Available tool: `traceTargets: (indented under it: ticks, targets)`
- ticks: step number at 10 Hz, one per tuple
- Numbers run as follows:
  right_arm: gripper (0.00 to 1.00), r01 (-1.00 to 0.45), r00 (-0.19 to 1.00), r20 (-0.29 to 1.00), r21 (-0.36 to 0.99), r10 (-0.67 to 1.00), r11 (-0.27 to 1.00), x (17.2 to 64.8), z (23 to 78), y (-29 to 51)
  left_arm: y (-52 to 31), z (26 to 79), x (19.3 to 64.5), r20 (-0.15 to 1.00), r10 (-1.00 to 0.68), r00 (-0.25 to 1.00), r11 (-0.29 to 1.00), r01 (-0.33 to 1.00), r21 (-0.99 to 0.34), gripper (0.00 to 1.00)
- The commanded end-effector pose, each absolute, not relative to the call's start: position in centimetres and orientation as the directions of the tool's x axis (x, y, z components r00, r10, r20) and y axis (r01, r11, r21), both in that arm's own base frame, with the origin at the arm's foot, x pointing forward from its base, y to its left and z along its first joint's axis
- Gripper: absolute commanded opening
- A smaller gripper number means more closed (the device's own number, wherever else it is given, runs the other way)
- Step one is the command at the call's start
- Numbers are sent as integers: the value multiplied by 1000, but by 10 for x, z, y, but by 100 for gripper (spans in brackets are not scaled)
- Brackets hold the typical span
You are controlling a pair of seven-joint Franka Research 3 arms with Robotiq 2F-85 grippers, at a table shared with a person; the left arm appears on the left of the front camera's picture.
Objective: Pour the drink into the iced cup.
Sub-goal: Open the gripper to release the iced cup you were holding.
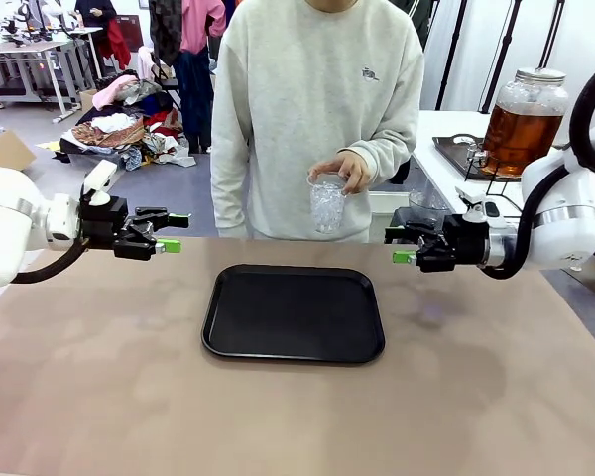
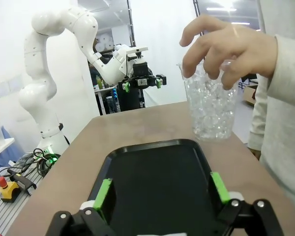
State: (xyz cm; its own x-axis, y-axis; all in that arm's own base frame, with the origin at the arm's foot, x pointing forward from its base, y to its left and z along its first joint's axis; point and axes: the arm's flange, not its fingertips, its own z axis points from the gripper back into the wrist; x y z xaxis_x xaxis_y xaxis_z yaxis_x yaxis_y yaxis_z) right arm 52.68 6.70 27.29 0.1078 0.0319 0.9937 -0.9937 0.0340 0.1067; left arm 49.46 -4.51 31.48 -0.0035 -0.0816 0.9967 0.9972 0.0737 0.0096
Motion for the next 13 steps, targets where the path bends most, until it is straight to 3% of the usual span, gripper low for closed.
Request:
traceTargets:
  ticks: [1, 13]
  targets:
    - [100, -994, 81, 995, 76, 57, 75, 518, 277, 71, -45, 316, 495, 997, -80, -5, 73, 997, 11, 100]
    - [100, -994, 99, 994, 96, 52, 50, 526, 274, 66, -45, 316, 495, 997, -80, -5, 73, 997, 11, 100]
